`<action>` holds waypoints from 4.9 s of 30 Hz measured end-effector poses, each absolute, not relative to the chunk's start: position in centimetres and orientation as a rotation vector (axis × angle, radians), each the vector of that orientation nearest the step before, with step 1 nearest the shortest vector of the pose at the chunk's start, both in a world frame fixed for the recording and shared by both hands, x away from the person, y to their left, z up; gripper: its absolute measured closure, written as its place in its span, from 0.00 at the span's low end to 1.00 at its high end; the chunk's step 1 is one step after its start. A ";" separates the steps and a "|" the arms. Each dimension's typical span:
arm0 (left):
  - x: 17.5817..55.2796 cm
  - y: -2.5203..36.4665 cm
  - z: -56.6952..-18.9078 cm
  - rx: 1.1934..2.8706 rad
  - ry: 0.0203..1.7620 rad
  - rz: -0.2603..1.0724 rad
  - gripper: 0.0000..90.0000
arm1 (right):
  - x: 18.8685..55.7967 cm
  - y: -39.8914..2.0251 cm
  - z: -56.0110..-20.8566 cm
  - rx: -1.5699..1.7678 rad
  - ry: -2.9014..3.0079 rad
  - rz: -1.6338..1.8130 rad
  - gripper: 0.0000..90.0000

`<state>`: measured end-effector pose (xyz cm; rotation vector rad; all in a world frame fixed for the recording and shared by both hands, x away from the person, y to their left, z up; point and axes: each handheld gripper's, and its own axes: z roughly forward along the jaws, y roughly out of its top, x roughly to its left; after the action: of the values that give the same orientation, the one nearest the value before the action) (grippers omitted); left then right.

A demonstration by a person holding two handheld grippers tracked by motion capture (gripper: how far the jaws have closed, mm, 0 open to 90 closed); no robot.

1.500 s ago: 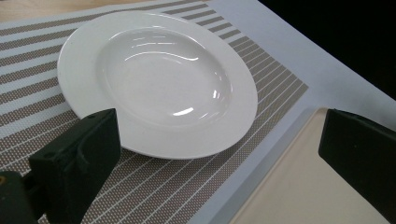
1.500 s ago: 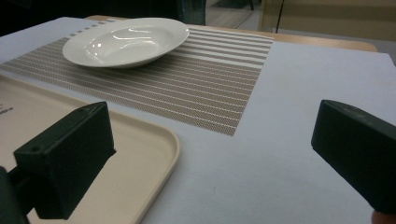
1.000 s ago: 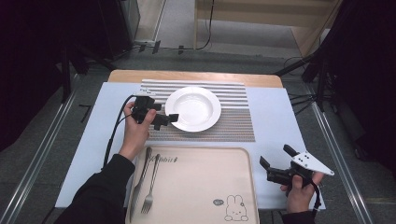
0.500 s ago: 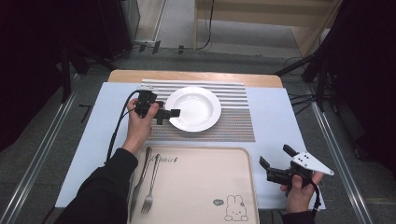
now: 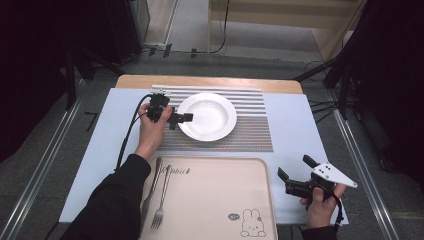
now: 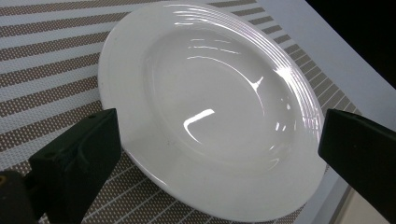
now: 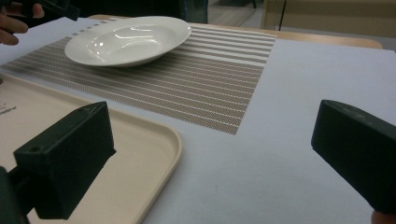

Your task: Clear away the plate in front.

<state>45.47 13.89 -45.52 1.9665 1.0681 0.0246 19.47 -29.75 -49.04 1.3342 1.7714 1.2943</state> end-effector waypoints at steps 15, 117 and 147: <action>46.7 13.5 -47.7 1.959 1.148 -0.014 0.01 | 19.5 -29.8 -49.1 1.337 1.770 1.293 0.00; 44.3 12.1 -44.7 1.789 1.123 0.074 0.91 | 19.7 -29.8 -49.2 1.357 1.765 1.299 0.00; 41.4 13.8 -42.7 1.757 1.030 0.046 0.91 | 19.8 -29.5 -49.2 1.340 1.780 1.281 0.00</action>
<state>41.39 13.75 -42.69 1.7574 1.0295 0.0457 19.80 -29.50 -49.18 1.3403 1.7796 1.2812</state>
